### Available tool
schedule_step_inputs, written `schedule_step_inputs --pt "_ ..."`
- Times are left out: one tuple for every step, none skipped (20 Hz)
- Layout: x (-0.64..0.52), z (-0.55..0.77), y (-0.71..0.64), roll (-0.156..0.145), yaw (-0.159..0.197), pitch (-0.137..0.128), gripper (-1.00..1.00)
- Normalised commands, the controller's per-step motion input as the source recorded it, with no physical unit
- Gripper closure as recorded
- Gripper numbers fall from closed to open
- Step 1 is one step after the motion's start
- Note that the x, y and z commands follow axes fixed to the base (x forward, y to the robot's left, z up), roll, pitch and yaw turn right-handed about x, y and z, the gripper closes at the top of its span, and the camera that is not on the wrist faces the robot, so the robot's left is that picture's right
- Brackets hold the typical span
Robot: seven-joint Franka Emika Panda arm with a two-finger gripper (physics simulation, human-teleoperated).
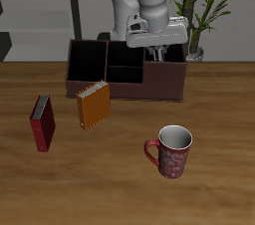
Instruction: Place the striped book into the back desk caddy's right compartment
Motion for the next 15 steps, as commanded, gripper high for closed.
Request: schedule_step_inputs --pt "0.07 -0.02 0.02 0.001 -0.003 0.016 -1.00" --pt "0.04 0.01 0.03 0.000 0.000 0.000 -1.00" --pt "-0.03 -0.17 -0.08 0.081 -0.035 0.117 -1.00" --pt "0.02 -0.05 -0.10 -0.030 -0.003 0.010 -1.00" --pt "0.07 -0.06 -0.11 -0.031 -0.034 0.021 -1.00" --pt "0.09 -0.03 -0.01 0.012 0.024 0.003 -1.00" --pt "0.09 -0.05 -0.12 -0.016 -0.005 0.037 -1.00" --pt "0.07 -0.01 -0.08 -0.016 -0.012 0.030 -1.00" --pt "0.13 0.00 0.09 0.000 0.000 0.000 -1.00" --pt "-0.07 0.16 -0.26 0.085 -0.014 0.012 -1.00" --pt "0.11 -0.01 0.10 0.000 0.000 0.000 -1.00" --pt "0.06 0.05 -0.11 0.031 -0.033 0.061 -1.00" --pt "0.08 0.19 -0.17 -0.053 0.051 -0.026 -1.00" --pt "0.09 0.28 -0.39 -0.068 0.088 -0.072 -1.00" --pt "0.14 0.18 -0.23 -0.022 0.023 -0.032 -1.00"
